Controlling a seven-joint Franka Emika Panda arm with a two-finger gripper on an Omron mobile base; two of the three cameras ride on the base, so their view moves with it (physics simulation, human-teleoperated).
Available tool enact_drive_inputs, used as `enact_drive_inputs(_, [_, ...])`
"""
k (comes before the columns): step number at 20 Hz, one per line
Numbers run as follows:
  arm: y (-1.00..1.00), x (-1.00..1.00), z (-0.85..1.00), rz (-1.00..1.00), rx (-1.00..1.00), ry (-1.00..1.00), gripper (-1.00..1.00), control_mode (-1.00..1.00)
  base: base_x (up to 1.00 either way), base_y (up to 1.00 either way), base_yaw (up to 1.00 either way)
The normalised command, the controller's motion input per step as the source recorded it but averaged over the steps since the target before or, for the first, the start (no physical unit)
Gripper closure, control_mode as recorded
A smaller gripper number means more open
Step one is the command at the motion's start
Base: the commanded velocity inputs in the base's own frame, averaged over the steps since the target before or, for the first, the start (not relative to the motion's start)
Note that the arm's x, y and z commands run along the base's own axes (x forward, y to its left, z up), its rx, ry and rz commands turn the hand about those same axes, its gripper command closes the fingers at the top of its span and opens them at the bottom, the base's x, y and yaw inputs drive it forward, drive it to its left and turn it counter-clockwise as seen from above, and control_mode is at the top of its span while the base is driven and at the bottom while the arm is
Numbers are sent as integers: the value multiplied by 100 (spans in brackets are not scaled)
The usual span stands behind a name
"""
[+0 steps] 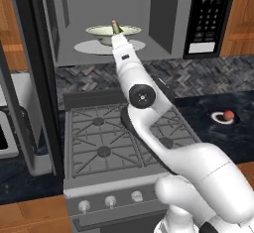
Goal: Remove the peach from the bowl and place it on the small plate. Then place the bowl with only the fish in the microwave, close the door, and press the start button to microwave the fish.
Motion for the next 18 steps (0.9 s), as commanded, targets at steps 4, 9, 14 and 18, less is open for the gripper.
enact_drive_inputs(4, [0,-90,-60,0,-26,-25,-100,-100,0,0,0])
enact_drive_inputs(9, [-3,-4,-26,0,-13,0,-100,-100,0,0,0])
enact_drive_inputs(14, [32,-77,-2,-5,-18,-15,-100,-100,0,0,0])
enact_drive_inputs(18, [80,-55,0,-14,-21,-11,-100,-100,0,0,0])
